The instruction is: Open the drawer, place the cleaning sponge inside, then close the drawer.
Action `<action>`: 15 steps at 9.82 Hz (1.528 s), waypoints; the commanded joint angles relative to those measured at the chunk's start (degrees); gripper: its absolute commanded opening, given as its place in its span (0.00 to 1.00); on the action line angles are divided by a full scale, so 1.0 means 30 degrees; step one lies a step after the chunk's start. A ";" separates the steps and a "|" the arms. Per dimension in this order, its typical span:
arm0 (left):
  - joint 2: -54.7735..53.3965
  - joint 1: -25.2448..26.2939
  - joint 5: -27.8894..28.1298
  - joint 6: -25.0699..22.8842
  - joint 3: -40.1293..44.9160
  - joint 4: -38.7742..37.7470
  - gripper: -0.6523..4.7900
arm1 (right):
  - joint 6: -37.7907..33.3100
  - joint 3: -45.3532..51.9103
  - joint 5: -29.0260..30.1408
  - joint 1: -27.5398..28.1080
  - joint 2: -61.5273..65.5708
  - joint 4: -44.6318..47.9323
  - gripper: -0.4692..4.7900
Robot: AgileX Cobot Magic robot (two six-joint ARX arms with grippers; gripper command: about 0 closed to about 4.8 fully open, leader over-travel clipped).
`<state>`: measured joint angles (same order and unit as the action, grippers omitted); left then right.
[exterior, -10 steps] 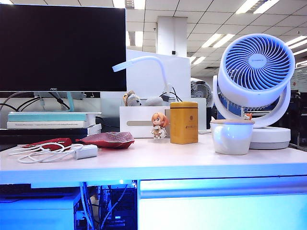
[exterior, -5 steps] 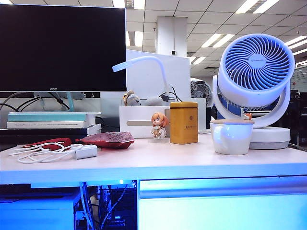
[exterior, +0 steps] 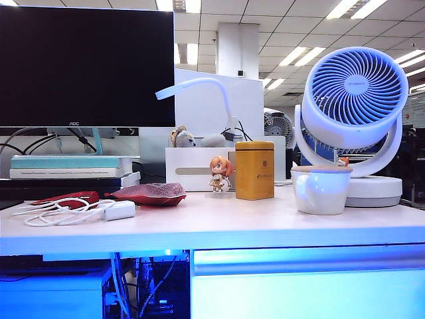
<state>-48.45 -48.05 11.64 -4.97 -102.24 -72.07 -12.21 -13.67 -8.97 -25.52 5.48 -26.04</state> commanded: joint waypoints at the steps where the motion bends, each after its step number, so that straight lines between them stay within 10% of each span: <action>1: 0.2106 0.0000 0.0823 0.1625 0.2331 0.0918 0.11 | -0.0051 -0.0080 0.0015 -0.0015 -0.0022 0.0051 0.08; 3: 0.7876 0.0044 0.0765 0.0590 1.7566 1.5686 0.11 | -0.0051 -0.0080 0.0015 -0.0015 -0.0022 0.0051 0.08; 5: 0.9741 0.0670 0.0874 0.0590 2.0458 1.7784 0.11 | -0.0051 -0.0080 0.0022 -0.0015 -0.0022 0.0051 0.08; 8: 1.4586 0.8408 -0.0444 0.0685 2.5857 1.7573 0.11 | -0.0051 -0.0080 0.0022 -0.0015 -0.0029 0.0051 0.08; 15: 1.6094 1.2429 -0.2324 0.2827 3.3893 2.0371 0.11 | -0.0051 -0.0073 -0.0007 -0.0015 -0.0044 0.0036 0.08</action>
<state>-0.27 -12.71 6.37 3.53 -1.43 -11.46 -12.21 -13.72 -8.95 -25.50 5.39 -26.48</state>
